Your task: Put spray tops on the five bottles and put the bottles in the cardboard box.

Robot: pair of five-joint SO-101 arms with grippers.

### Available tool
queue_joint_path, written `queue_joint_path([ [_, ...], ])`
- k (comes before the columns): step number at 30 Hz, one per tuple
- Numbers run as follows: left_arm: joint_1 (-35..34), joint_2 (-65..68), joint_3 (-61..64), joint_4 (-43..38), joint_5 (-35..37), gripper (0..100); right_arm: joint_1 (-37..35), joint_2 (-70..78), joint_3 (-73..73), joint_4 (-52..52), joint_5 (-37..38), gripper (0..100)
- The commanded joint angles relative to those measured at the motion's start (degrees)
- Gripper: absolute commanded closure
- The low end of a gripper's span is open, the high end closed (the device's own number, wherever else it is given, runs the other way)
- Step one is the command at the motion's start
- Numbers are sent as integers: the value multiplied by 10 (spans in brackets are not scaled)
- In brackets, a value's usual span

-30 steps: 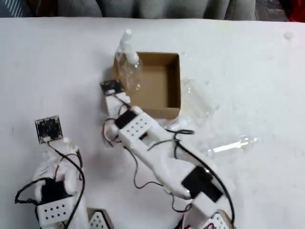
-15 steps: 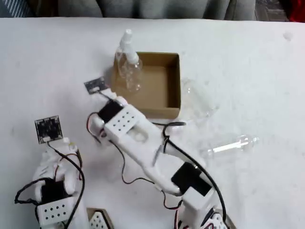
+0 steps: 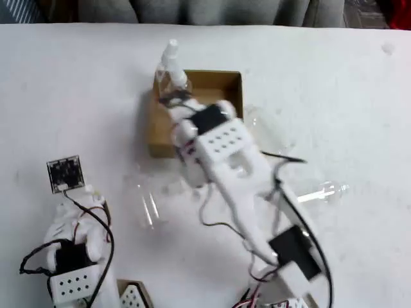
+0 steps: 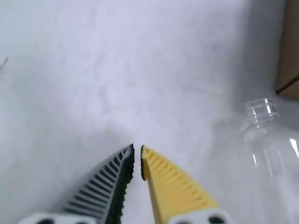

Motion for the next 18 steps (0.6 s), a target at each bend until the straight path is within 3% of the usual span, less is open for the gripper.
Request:
queue_joint_path([
  [1, 0, -14, -3, -2, -3, 973, 81, -117, 105, -34, 30, 981],
  [11, 28, -13, -4, -3, -4, 973, 247, -236, 293, -86, 131, 981],
  [18, 28, -11, -11, 2, -7, 972, 328, -253, 428, -196, 200, 981],
])
